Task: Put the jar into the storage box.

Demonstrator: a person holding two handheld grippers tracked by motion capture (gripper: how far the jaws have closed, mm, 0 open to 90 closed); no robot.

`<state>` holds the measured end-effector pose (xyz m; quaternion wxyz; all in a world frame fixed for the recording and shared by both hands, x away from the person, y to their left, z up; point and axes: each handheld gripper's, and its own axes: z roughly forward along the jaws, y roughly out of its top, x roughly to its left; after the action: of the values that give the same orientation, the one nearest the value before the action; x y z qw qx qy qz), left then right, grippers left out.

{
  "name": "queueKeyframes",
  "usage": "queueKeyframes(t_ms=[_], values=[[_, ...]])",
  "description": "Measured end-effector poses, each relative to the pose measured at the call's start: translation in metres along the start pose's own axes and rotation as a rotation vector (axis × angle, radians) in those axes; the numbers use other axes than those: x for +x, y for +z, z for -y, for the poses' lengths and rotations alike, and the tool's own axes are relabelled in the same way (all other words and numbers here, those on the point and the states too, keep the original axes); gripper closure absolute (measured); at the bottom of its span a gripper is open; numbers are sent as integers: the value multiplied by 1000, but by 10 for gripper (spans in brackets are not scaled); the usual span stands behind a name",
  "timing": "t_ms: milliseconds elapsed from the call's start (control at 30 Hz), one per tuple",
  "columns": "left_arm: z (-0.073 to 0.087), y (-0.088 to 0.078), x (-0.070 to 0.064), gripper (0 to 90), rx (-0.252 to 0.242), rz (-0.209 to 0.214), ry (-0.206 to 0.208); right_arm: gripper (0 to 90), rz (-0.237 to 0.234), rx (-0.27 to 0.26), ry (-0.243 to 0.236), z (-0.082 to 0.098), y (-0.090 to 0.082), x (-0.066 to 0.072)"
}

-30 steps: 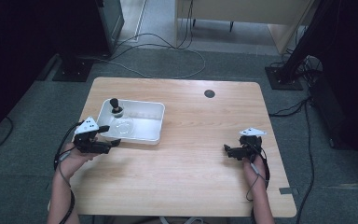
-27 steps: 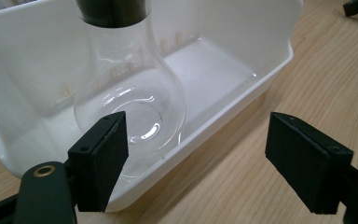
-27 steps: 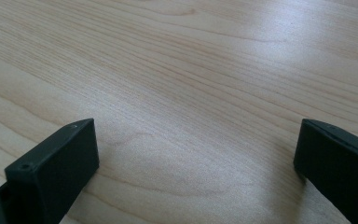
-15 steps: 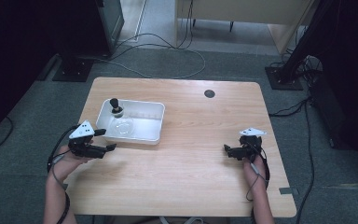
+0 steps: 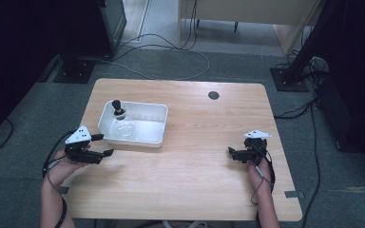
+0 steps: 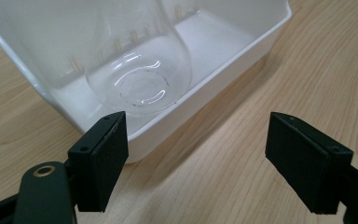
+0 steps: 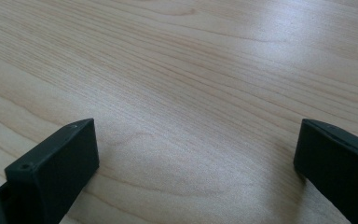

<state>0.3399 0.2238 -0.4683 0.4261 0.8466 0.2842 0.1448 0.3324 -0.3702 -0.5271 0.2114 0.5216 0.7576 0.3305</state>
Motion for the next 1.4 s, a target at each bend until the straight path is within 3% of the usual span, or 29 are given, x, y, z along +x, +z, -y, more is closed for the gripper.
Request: queueKeyframes(t_ms=[600, 1200, 1400], values=[[15, 4, 8, 213, 70, -39, -10, 0, 0, 0, 0, 0, 0, 0], [27, 18, 15, 212, 117, -87, -40, 0, 0, 0, 0, 0, 0, 0], [29, 24, 15, 212, 131, -102, -32, 0, 0, 0, 0, 0, 0, 0]])
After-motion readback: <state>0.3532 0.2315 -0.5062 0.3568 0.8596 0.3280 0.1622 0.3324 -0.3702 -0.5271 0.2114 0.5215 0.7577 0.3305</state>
